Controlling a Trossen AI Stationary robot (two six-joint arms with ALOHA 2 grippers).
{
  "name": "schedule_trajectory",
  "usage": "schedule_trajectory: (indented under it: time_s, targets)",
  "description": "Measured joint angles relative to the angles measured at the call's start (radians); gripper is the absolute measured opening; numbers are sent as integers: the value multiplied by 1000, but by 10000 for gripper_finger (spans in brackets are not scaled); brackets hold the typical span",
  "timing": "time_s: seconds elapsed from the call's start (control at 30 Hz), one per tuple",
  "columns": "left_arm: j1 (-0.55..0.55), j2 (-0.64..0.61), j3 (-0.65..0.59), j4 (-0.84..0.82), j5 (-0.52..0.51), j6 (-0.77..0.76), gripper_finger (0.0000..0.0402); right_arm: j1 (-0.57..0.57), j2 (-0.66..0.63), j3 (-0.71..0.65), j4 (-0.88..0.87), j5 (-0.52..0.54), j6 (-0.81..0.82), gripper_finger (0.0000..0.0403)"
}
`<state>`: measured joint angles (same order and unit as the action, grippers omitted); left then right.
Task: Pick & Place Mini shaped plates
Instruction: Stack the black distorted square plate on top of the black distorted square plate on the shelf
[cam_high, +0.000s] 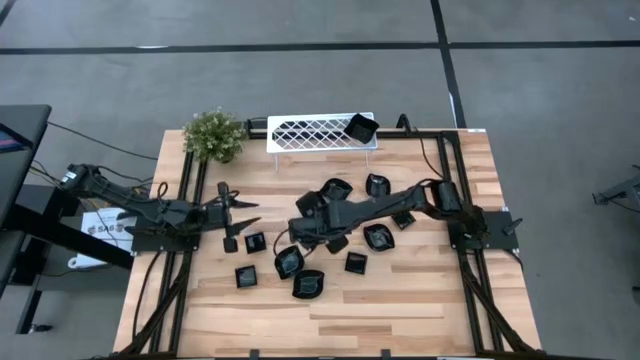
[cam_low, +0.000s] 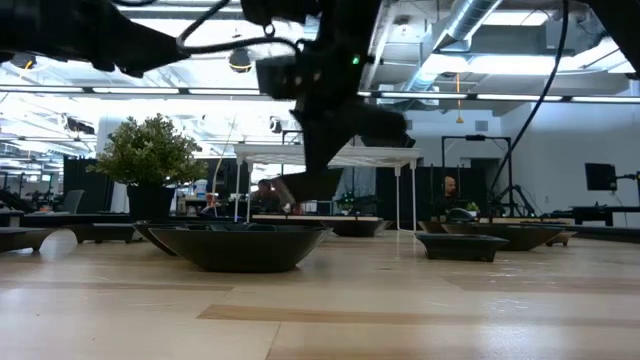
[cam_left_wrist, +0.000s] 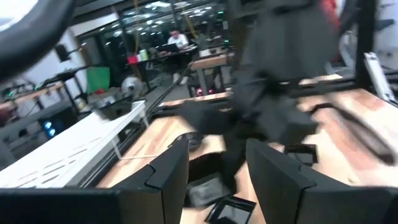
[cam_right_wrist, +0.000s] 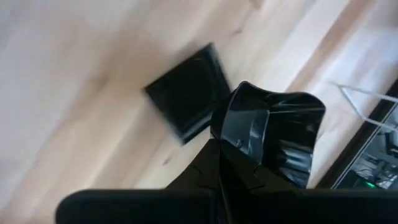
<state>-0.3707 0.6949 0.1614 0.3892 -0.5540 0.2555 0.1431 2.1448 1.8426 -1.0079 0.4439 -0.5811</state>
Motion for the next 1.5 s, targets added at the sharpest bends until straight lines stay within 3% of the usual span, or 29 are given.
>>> schedule_trajectory:
  time_s: [0.1,0.33,0.67,0.8,1.1,1.37,1.5]
  targets:
    - [55,2,0,-1,17,-44,163,32,0,29,-73,-2,52,0]
    - [179,85,0,2,163,-125,163,87,-81,39,-185,-4,174,0]
    - [281,287,16,151,327,-163,163,110,-323,38,-277,3,342,0]
    - [288,368,54,158,339,-168,163,88,-423,39,-295,67,374,0]
    - [287,524,116,163,341,-166,163,-109,-528,39,-273,88,378,0]
    - [287,543,121,169,342,-164,163,-377,-456,39,-162,73,227,0]
    - [285,543,121,169,343,-164,163,-488,-401,38,-103,-15,175,0]
